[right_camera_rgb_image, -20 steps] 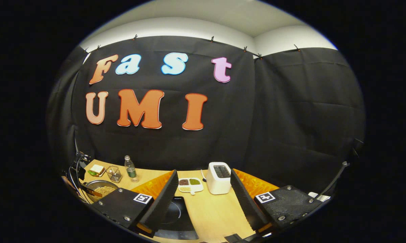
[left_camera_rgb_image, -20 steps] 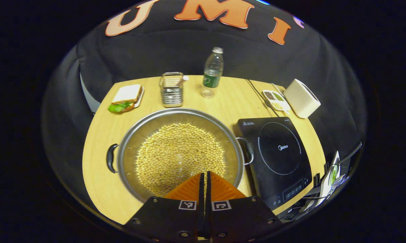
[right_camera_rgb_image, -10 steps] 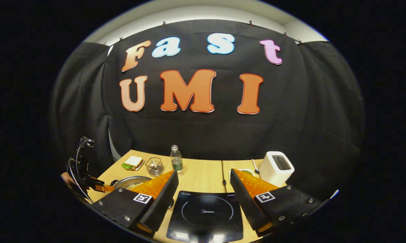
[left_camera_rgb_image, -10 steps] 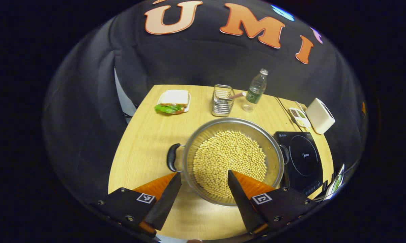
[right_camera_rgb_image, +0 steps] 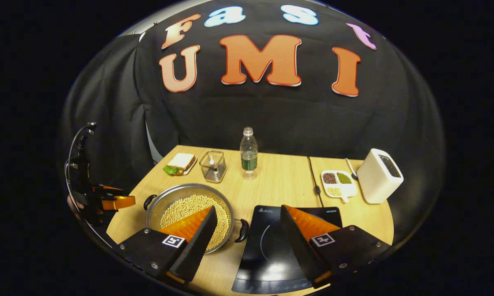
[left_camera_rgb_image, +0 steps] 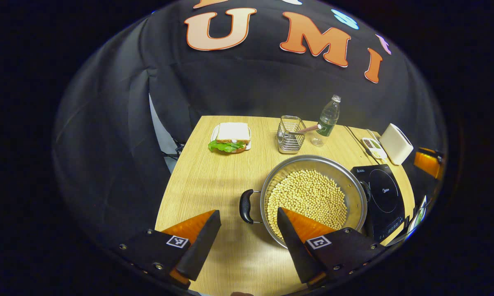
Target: First push the handle of the pot to place it horizontally, then grasp the pot with both hands and set it on the induction cooktop.
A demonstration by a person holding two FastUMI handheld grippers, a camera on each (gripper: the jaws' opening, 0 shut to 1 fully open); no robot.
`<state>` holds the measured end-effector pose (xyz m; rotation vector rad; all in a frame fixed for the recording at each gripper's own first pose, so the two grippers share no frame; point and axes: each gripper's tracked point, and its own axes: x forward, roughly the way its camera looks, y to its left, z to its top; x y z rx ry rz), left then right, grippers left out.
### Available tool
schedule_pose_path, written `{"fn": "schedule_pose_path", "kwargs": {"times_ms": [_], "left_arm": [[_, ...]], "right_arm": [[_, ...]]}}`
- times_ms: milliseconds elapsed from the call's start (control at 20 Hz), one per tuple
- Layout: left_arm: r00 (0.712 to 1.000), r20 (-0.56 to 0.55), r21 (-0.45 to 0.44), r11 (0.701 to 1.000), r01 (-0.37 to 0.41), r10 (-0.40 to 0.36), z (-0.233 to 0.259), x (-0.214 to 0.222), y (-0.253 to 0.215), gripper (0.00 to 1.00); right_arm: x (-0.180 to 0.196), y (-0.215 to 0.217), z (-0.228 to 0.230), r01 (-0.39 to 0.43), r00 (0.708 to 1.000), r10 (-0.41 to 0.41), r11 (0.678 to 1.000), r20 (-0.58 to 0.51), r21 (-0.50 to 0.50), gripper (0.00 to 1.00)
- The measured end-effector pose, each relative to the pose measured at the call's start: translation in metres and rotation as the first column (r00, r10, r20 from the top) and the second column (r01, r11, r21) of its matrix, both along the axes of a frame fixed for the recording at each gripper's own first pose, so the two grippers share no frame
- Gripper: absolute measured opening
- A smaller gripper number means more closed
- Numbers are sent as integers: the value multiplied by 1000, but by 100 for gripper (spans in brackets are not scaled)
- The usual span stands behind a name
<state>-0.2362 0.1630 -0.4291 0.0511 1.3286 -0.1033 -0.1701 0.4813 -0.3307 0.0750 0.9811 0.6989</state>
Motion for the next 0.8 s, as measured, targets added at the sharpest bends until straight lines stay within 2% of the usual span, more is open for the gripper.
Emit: {"fn": "schedule_pose_path", "kwargs": {"times_ms": [400,650,800], "left_arm": [[999,-43,-31,1000,4,-5,-35,2,0,88],[996,-86,-37,999,-34,31,-59,-4,4,89],[996,-88,-29,999,-35,33,-66,-3,8,89]], "right_arm": [[-49,38,-78,-84,978,57,989,-202,-123,95],[-60,56,-115,-120,960,74,980,-271,-160,93],[-65,62,-129,-141,953,85,975,-292,-175,87]]}}
